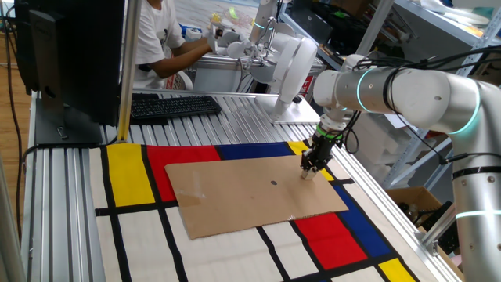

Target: Hold a small block with the gripper and sweep it from left to right on the table

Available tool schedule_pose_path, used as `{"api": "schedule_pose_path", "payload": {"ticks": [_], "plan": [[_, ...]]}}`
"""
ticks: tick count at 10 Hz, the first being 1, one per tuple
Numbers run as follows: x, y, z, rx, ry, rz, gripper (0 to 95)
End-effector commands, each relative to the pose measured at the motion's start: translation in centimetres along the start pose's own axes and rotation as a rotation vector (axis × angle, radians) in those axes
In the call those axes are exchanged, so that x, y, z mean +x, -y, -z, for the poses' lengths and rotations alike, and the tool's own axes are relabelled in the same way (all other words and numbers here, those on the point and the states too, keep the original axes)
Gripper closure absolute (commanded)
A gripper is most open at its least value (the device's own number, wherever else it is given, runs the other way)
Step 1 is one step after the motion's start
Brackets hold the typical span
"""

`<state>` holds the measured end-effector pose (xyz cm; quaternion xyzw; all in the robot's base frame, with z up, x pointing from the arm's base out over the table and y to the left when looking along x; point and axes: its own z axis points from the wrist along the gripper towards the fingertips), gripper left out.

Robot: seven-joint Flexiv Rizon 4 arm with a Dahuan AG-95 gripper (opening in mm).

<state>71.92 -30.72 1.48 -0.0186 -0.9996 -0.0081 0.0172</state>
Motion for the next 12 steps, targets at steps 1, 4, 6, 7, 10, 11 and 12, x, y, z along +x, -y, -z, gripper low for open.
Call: {"api": "schedule_pose_path", "payload": {"ticks": [1, 4, 6, 7, 10, 11, 12], "plan": [[-0.1, -0.2, -0.1, 0.005, 0.0, 0.001, 95.0], [0.0, -0.5, -0.1, 0.004, 0.002, 0.0, 95.0], [-0.1, -0.7, -0.1, -0.004, -0.001, -0.001, 95.0], [0.0, -0.8, -0.1, -0.005, -0.005, -0.005, 95.0], [-0.1, -1.1, 0.0, 0.003, -0.003, -0.002, 95.0], [0.0, -1.3, -0.1, -0.005, -0.002, -0.004, 95.0], [0.1, -1.5, -0.1, 0.007, 0.0, -0.006, 95.0]]}}
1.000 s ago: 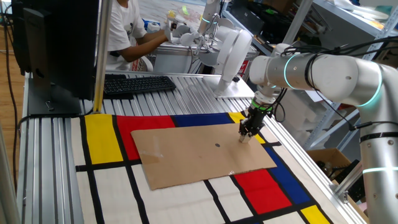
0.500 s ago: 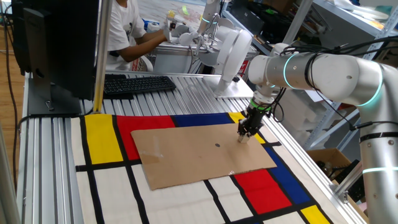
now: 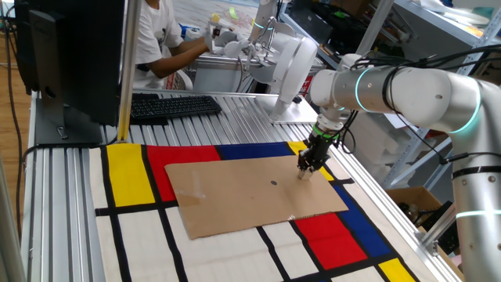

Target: Hold a small block with the gripper and sweep it from left to right on the table

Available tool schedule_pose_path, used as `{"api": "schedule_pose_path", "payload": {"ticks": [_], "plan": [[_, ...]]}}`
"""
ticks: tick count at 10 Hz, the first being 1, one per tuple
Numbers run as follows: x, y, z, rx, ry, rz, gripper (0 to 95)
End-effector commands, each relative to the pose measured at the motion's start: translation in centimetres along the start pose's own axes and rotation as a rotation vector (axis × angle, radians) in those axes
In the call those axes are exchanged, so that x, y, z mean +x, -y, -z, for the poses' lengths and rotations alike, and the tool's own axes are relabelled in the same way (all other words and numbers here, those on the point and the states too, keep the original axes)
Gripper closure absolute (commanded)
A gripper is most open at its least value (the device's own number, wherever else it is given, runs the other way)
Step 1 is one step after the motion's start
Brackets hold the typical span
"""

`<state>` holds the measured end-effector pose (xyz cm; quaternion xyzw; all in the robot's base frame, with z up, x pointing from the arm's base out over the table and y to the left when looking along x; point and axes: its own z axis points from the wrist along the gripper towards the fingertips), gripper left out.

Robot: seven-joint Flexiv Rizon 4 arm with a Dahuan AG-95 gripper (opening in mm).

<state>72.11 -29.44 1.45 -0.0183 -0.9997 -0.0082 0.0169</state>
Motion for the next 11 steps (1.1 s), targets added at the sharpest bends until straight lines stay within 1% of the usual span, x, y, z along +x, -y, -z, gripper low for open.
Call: {"api": "schedule_pose_path", "payload": {"ticks": [1, 2, 5, 11], "plan": [[0.2, -0.4, 0.1, 0.01, 0.0, -0.006, 95.0], [0.3, -0.7, 0.1, 0.003, -0.001, -0.009, 95.0], [0.5, -1.3, 0.0, 0.01, 0.002, -0.013, 95.0], [0.6, -2.3, 0.0, 0.012, 0.001, -0.019, 95.0]]}}
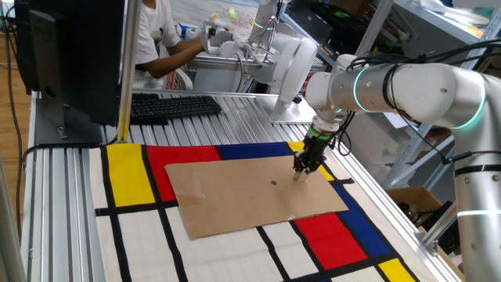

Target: Hold a small block with the gripper and sweep it from left to right on the table

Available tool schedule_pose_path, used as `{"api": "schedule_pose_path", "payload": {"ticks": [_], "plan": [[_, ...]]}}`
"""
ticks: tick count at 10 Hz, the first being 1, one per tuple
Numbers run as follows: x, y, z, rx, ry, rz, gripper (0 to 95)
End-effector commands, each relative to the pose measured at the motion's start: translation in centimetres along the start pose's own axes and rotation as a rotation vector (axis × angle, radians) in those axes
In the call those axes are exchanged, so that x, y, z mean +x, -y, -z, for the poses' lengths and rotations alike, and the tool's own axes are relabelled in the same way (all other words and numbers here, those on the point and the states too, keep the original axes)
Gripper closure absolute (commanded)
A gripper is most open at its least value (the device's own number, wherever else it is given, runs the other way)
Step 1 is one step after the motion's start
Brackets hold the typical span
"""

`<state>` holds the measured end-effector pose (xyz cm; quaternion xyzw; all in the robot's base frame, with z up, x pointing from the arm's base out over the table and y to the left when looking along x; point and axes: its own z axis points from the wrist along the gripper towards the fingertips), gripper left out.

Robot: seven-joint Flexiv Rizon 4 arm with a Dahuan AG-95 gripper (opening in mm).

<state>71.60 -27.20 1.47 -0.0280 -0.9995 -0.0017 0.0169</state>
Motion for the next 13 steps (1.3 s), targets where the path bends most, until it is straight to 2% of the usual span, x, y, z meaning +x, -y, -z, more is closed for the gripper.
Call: {"api": "schedule_pose_path", "payload": {"ticks": [1, 4, 6, 7, 12, 13], "plan": [[0.0, -0.4, 0.0, -0.001, -0.001, -0.002, 95.0], [0.2, -1.2, -0.1, -0.007, 0.001, -0.004, 95.0], [0.3, -1.9, 0.0, -0.001, 0.0, -0.008, 95.0], [0.5, -2.6, 0.0, 0.005, -0.002, -0.015, 95.0], [1.2, -5.1, -0.1, 0.0, -0.004, -0.032, 95.0], [1.2, -5.2, -0.1, -0.002, -0.004, -0.035, 95.0]]}}
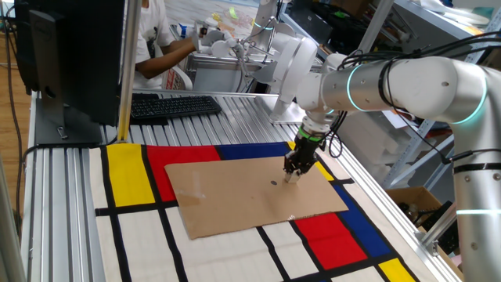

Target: Hold a small block with the gripper and sweep it from left to right on the table

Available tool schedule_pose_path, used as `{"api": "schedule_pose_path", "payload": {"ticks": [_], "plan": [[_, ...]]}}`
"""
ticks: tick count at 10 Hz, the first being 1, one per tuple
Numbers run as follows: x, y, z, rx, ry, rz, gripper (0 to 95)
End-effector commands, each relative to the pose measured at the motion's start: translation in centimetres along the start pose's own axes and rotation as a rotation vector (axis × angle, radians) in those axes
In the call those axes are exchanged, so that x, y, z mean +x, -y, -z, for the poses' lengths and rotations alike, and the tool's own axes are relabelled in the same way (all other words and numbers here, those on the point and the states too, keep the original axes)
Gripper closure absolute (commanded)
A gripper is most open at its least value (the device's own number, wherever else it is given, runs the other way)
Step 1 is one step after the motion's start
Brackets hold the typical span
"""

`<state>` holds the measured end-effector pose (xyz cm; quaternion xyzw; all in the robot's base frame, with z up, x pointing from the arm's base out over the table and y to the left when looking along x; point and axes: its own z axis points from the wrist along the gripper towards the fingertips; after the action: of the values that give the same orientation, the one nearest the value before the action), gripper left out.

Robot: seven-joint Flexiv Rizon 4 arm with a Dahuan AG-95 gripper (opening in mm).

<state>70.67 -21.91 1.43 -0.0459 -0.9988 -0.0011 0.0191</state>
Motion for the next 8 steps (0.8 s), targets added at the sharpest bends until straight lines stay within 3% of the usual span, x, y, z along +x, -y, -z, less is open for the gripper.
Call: {"api": "schedule_pose_path", "payload": {"ticks": [1, 6, 7, 8], "plan": [[0.1, -0.7, -0.1, 0.001, -0.001, -0.004, 95.0], [0.5, -2.6, -0.3, -0.001, -0.001, -0.026, 95.0], [0.7, -3.1, -0.2, 0.026, 0.0, -0.029, 95.0], [0.8, -3.5, 0.0, 0.021, -0.002, -0.034, 95.0]]}}
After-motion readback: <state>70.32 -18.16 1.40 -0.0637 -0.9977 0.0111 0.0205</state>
